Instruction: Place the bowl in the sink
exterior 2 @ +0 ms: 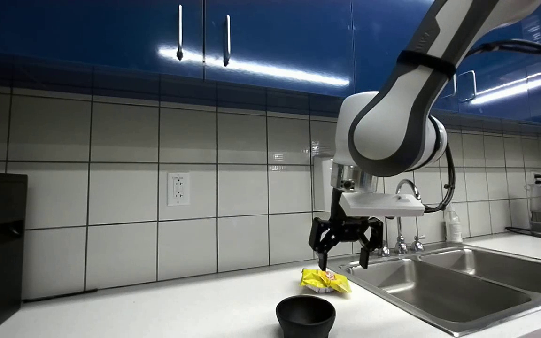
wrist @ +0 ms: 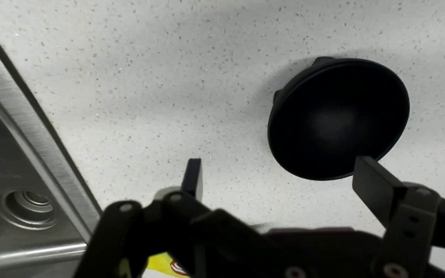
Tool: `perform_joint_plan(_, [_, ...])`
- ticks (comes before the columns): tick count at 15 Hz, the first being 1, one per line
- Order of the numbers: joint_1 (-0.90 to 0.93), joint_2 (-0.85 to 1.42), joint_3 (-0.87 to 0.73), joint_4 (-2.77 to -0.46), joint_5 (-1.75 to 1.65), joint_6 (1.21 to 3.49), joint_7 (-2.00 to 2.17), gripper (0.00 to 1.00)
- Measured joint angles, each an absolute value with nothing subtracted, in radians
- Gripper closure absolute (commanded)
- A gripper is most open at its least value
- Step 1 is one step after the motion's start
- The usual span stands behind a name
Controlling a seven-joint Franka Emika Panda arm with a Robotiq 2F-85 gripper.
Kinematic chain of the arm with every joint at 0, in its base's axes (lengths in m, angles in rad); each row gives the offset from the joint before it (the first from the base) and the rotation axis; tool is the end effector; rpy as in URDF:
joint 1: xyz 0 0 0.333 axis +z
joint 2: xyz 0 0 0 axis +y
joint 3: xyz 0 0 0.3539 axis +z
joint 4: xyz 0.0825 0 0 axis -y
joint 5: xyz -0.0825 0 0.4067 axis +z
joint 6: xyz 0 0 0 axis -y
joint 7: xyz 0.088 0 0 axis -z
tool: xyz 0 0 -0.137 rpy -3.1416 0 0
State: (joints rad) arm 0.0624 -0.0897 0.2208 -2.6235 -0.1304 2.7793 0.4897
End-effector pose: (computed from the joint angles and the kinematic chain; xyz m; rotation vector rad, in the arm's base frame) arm 0.4492 0.1341 0.2934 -3.0968 0.1373 -0.3961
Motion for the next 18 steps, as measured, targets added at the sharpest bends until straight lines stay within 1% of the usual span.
perform_joint_plan(6, [0.063,0.061,0.22,-2.512,-0.255,2.772,0.623,0.0])
perform_joint_plan(10, [0.065,0.158,0.217,-2.446,-0.28,2.756,0.654,0.0])
perform_joint_plan(14, [0.143,0.23,0.129,-2.398,-0.274,2.738,0.654,0.0])
perform_joint_plan(18, [0.19,0.279,0.076,-2.367,-0.252,2.732,0.654,0.0])
